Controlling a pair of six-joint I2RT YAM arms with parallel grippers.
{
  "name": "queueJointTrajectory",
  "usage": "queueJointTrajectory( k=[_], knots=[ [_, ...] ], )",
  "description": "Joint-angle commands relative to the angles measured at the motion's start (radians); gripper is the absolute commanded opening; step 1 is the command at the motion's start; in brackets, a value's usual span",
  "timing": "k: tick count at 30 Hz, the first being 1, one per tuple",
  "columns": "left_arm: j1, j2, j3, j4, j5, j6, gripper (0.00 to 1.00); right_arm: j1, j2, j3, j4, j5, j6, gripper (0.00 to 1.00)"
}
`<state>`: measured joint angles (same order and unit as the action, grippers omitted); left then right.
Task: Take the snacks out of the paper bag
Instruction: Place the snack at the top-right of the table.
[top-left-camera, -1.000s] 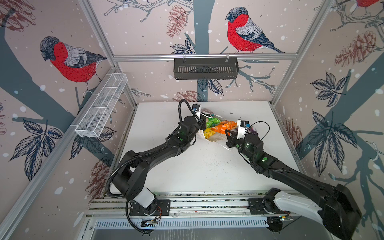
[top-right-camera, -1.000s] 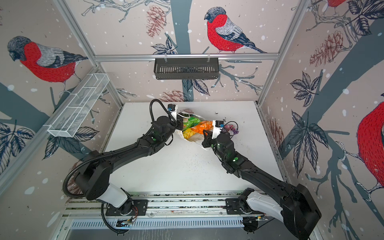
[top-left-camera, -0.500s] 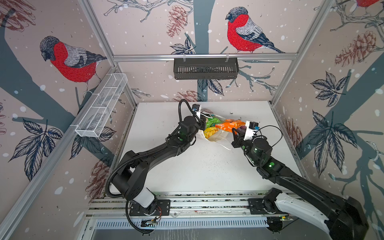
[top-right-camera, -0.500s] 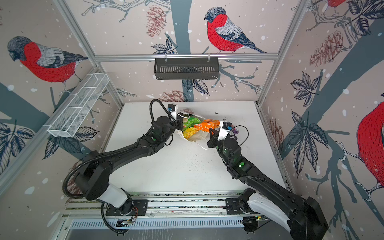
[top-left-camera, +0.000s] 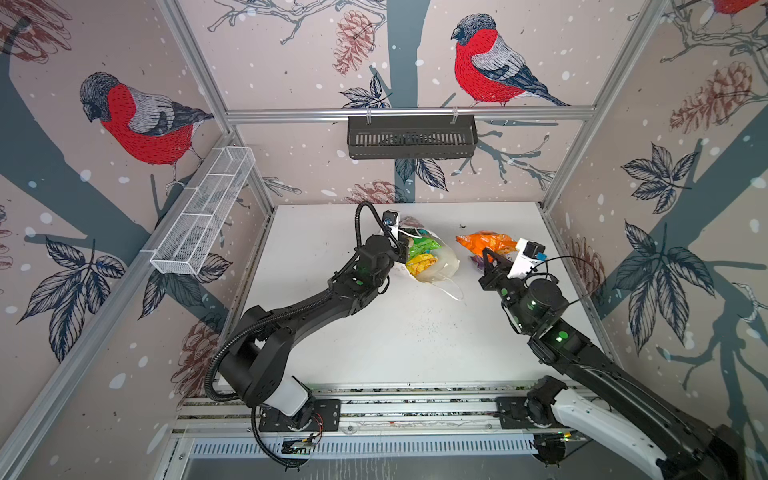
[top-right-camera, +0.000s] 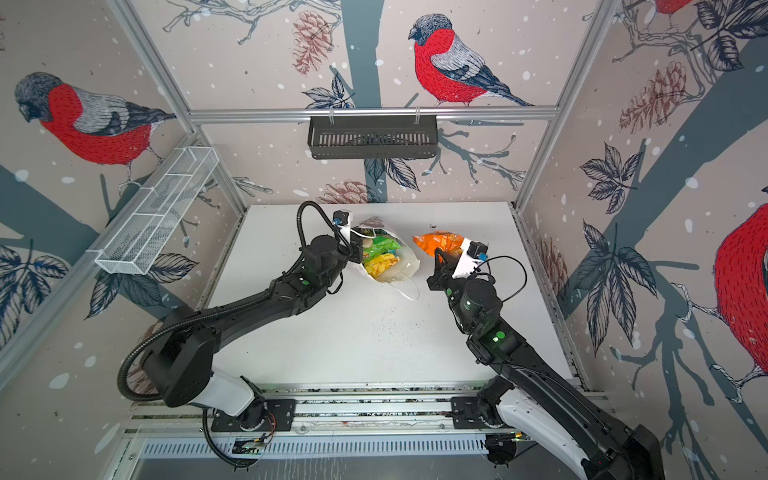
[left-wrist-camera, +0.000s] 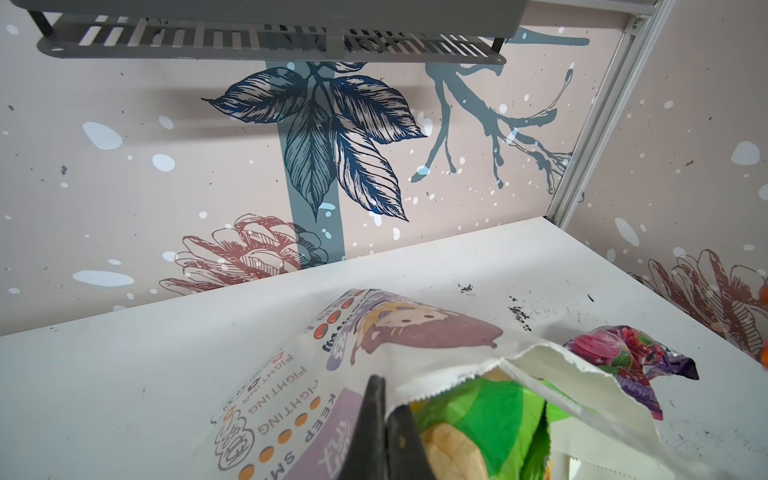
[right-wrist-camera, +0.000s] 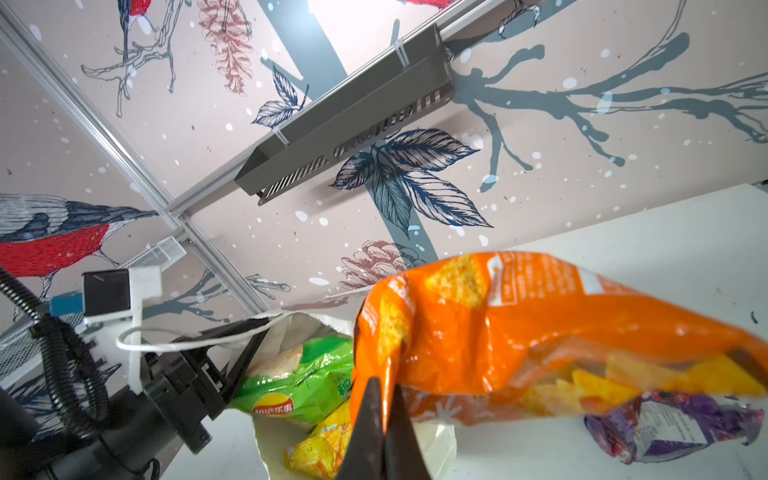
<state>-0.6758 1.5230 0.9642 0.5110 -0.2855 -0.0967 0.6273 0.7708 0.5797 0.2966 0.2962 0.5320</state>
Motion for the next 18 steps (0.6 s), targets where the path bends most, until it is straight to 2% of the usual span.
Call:
queueJointTrajectory(
  k=[1,4,7,18],
  knots=[
    [-0.001,-0.013,-0.017,-0.037,-0.044,0.023,0.0,-0.013,0.005,0.033,-0.066,0.052,0.028,0.0],
    [-0.001,-0.022,-0.025,-0.042,-0.052,0.02,0.0,-0.045,0.031,0.034,-0.084,0.03,0.029,0.0],
    [-0.001,-0.03,-0.037,-0.044,-0.047,0.018,0.0,-0.1,0.077,0.036,-0.085,-0.047,0.058,0.0],
    [-0.001,-0.043,-0.071,-0.045,-0.086,0.036,0.0,-0.19,0.374,0.099,-0.08,-0.203,0.067,0.0]
  ],
)
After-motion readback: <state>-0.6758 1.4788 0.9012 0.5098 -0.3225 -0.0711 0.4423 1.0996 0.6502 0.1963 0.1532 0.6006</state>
